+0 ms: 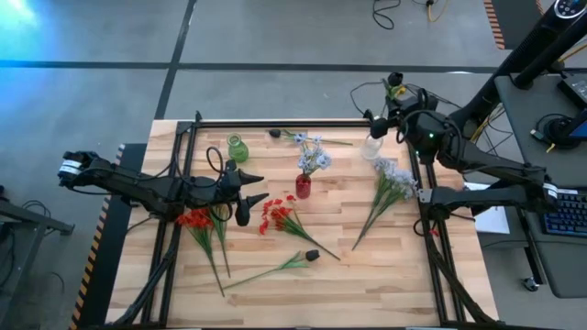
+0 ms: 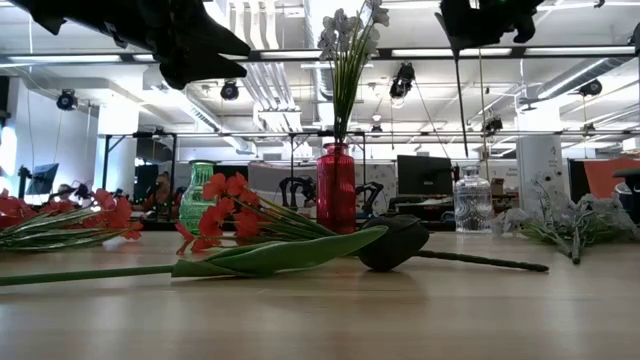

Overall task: Sort flowers into vase by color
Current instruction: Put the bottom right black flower into the transparent vase, then put the middle red flowers into the green vase

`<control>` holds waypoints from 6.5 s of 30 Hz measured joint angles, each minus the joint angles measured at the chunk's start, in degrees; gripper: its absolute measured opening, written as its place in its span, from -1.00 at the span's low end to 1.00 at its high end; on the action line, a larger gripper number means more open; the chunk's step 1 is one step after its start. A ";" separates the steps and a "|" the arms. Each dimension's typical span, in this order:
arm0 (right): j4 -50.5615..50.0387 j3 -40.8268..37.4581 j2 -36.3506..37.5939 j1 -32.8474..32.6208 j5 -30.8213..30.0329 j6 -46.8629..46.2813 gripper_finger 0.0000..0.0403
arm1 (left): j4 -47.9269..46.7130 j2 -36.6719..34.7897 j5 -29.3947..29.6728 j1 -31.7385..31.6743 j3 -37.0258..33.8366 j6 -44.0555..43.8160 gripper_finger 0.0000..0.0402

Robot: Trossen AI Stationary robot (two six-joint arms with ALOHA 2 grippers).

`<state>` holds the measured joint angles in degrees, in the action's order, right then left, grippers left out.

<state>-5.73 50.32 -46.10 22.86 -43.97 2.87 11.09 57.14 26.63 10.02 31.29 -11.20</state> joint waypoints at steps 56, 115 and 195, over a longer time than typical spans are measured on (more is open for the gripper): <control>-1.23 -2.97 -1.73 0.24 -1.11 -2.85 -0.94 | 0.00 0.00 0.00 0.02 0.00 0.02 0.17; -1.47 -5.79 -12.70 1.10 -1.14 -5.20 -0.94 | -0.04 0.00 -0.02 0.02 0.00 0.02 0.17; -24.43 -1.55 -4.26 -1.66 2.43 -23.04 -0.01 | -0.59 0.00 -0.02 0.02 0.00 0.18 0.17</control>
<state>-30.16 48.77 -50.36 21.20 -41.53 -20.16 10.50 57.14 26.61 10.04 31.29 -11.03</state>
